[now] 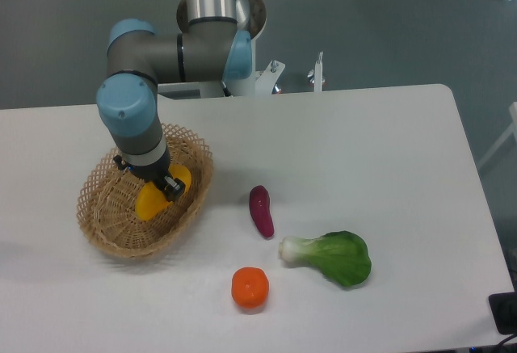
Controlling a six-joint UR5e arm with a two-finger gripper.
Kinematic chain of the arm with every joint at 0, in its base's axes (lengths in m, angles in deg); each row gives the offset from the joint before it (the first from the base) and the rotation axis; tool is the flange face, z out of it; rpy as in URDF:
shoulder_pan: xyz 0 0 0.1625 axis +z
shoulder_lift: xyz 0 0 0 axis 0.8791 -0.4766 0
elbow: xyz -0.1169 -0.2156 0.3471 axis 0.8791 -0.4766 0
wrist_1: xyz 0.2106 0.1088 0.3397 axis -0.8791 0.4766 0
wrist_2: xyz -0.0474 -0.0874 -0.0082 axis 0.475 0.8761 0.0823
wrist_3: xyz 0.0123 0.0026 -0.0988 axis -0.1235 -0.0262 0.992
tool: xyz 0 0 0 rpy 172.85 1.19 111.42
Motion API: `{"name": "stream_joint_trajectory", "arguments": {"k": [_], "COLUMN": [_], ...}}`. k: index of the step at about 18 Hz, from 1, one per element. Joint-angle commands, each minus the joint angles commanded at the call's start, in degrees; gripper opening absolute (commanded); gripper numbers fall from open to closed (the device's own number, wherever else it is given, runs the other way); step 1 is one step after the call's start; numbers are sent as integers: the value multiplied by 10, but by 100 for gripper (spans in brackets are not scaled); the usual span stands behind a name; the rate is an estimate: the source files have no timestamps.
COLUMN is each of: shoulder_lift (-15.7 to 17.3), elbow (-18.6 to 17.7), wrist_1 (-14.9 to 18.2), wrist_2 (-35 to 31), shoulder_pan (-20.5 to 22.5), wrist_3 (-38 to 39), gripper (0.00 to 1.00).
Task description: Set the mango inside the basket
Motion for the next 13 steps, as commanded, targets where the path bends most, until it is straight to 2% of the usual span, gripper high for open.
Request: {"name": "stream_joint_trajectory", "arguments": {"k": [2, 3, 10, 13], "shoulder_lift": [3, 5, 15, 32], "elbow": [1, 1, 12, 21], "wrist_1": [0, 0, 5, 5], "wrist_2": [1, 3, 3, -1], "shoulder_pan": [0, 0, 5, 34], "wrist_3": [-3, -2, -6, -8], "gripper": [75, 100, 100, 100]}}
